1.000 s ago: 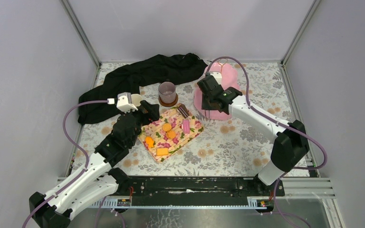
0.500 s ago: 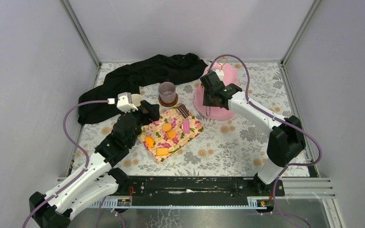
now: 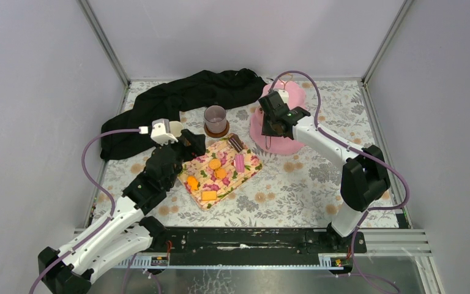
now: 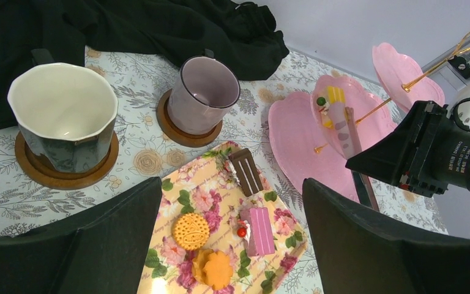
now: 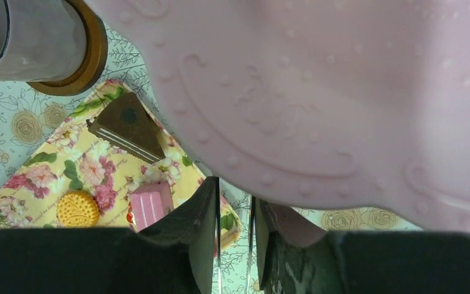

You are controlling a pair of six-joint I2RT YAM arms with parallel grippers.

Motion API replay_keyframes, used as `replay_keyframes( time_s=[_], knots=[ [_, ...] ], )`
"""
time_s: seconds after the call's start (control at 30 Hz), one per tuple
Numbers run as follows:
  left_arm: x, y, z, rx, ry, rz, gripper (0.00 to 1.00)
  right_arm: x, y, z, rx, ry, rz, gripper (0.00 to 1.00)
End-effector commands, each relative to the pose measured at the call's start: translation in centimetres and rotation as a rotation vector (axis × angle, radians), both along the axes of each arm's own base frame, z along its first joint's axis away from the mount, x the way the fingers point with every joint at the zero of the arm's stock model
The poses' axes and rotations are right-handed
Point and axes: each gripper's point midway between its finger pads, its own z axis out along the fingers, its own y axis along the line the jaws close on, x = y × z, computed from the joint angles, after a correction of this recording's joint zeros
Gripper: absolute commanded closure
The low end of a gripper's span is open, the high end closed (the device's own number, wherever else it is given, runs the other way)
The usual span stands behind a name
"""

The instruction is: Serve the afternoon tea

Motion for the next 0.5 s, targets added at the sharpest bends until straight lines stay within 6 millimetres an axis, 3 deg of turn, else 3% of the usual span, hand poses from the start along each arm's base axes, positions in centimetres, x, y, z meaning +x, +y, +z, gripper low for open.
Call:
replay_keyframes(
  time_s=[0.0,0.47],
  knots=[
    [0.5,-0.1,1.3,-0.042,-0.047,0.006,0.08,1.8,1.0,3.3,0.059,-0.088,0.012,0.88],
    [0.7,-0.1,1.2,-0.048,-0.044,0.006,0.08,1.5,1.0,4.7,0.082,-0.113,0.021,0.88]
  ],
)
